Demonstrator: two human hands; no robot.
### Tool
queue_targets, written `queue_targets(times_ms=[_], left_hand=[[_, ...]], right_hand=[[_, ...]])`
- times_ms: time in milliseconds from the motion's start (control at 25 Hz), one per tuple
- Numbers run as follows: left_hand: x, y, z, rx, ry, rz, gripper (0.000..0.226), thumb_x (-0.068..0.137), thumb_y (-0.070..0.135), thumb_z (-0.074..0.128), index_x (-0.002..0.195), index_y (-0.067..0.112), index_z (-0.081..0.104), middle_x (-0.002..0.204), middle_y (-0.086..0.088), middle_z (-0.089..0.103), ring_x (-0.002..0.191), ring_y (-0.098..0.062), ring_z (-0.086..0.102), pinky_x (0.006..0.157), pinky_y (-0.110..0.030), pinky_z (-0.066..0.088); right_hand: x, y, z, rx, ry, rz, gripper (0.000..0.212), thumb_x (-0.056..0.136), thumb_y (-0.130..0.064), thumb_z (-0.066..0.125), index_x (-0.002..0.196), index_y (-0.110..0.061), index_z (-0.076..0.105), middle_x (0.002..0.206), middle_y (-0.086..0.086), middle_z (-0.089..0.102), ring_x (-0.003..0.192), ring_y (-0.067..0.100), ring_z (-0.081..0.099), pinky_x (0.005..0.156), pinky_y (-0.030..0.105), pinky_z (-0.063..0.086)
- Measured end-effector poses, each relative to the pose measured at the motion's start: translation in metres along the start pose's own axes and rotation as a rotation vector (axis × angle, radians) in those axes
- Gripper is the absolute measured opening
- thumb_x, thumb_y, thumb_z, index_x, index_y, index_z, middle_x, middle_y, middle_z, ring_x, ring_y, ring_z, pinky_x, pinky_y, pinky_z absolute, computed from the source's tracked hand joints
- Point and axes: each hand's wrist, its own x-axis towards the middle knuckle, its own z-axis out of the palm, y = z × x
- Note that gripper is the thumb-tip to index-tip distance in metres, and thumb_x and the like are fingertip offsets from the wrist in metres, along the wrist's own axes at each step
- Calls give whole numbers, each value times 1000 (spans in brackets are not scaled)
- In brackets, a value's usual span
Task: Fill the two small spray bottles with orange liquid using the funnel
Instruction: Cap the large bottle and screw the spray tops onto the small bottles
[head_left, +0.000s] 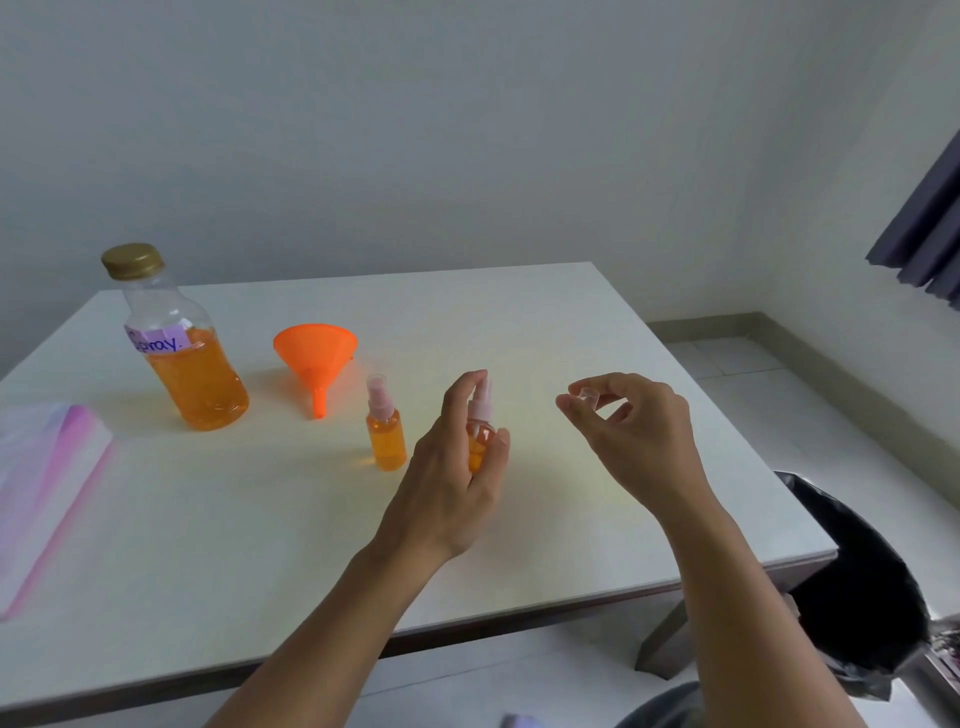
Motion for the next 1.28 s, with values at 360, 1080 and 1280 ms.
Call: queue_targets(times_ms=[360, 1080, 1280], left_hand=[[15, 7, 13, 432, 176, 134, 42, 99, 48, 34, 139, 37, 29, 96, 2, 62, 72, -16, 62, 47, -16, 36], [9, 8, -4, 317, 101, 17, 50, 89, 65, 44, 119, 26, 40, 99, 7, 66, 77, -12, 63, 50, -10, 32], [-8, 7, -22, 282, 116, 92, 48, 86, 67, 49, 115, 28, 49, 80, 16, 54, 66, -8, 59, 55, -12, 40]], right_hand=[[0, -1, -3, -20, 18, 6, 14, 88, -42, 76, 98, -32, 76, 88, -17, 70, 63, -1, 64, 54, 6, 41], [-1, -29, 14, 591, -101, -8, 24, 87, -12, 78, 109, -19, 73, 100, -4, 79, 92, 12, 76, 82, 24, 60], [-9, -43, 25, 580, -205, -99, 24, 86, -8, 77, 105, -23, 76, 93, -3, 80, 85, 17, 76, 77, 21, 60]])
